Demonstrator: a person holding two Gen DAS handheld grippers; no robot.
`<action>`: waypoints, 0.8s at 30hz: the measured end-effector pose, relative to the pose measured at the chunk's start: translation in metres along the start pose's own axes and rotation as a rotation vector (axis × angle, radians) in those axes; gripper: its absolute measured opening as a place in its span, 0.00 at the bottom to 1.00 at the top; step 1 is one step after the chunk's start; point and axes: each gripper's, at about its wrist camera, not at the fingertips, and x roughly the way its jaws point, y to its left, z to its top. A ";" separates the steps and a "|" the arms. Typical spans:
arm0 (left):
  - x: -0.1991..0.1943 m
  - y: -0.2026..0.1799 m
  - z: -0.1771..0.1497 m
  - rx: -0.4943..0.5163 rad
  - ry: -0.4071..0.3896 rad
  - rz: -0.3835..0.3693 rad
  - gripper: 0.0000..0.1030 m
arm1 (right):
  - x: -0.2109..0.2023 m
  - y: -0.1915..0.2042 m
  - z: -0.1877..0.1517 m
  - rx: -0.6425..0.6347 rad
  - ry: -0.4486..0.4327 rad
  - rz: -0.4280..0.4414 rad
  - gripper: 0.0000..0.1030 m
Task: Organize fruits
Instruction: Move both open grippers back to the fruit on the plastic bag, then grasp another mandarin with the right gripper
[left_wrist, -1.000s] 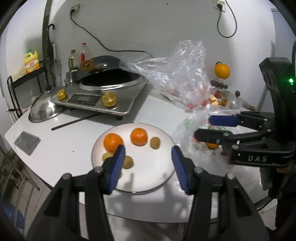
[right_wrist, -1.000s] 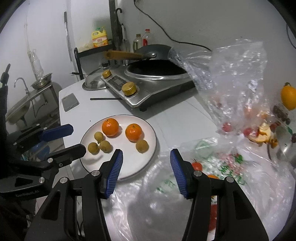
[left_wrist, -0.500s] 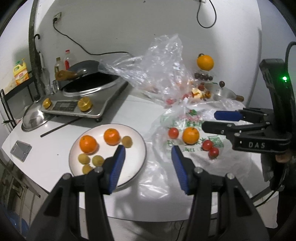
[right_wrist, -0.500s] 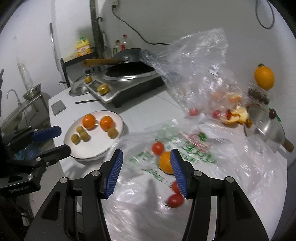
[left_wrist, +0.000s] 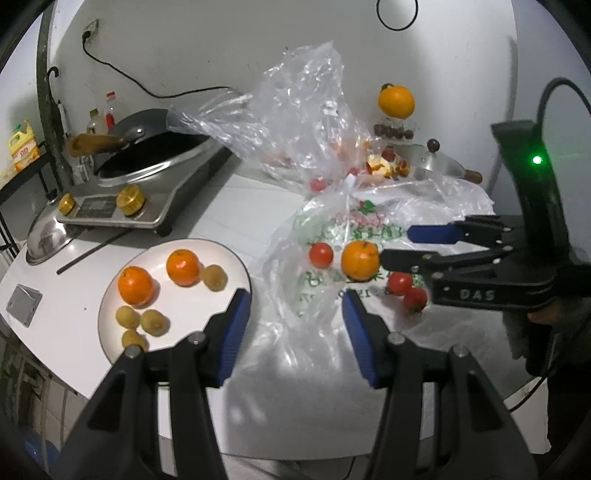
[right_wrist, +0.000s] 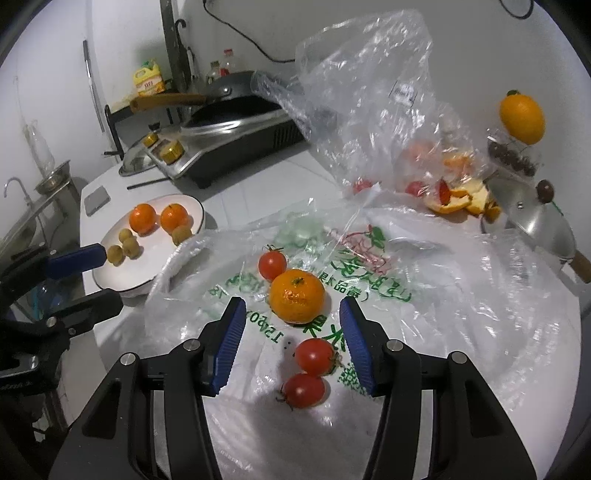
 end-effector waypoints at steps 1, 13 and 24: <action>0.002 0.000 0.000 0.000 0.001 0.000 0.52 | 0.005 -0.001 0.001 0.003 0.007 0.004 0.54; 0.029 0.000 0.008 0.016 0.027 0.005 0.52 | 0.054 -0.003 0.013 -0.012 0.090 0.037 0.54; 0.043 -0.023 0.018 0.077 0.026 -0.011 0.52 | 0.042 -0.020 0.011 0.008 0.049 0.048 0.46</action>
